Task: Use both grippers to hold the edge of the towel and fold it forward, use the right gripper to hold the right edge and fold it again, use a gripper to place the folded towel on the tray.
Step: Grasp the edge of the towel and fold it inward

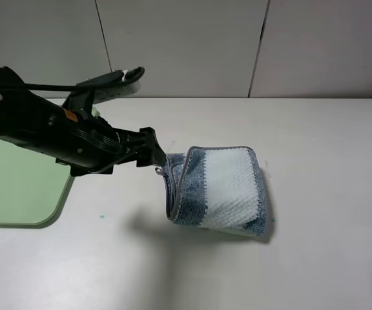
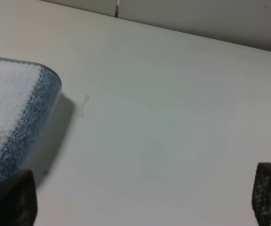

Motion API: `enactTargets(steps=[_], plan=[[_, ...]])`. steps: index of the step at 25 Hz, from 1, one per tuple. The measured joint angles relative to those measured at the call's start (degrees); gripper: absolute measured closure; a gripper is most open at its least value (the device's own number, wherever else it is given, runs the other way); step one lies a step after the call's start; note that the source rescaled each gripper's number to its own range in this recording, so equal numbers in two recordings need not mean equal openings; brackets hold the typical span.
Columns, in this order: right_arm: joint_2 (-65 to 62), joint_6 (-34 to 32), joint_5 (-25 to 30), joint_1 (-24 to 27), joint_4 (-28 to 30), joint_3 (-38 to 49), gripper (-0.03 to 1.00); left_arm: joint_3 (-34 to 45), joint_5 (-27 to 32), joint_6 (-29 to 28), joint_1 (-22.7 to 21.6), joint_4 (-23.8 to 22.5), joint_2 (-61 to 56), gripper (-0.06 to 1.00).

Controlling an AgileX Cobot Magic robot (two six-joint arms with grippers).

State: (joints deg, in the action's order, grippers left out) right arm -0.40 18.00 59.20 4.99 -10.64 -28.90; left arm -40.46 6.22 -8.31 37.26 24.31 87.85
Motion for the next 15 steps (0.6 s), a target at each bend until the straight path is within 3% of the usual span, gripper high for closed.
enactTargets(steps=[4, 15], plan=[[0.0, 0.0, 0.0, 0.0, 0.0, 0.0, -0.03, -1.0, -0.8, 0.0, 2.2, 3.9, 4.1, -0.06], [0.0, 0.0, 0.0, 0.0, 0.0, 0.0, -0.03, -9.2, 1.0, 0.0, 3.0, 4.5, 12.9, -0.06]])
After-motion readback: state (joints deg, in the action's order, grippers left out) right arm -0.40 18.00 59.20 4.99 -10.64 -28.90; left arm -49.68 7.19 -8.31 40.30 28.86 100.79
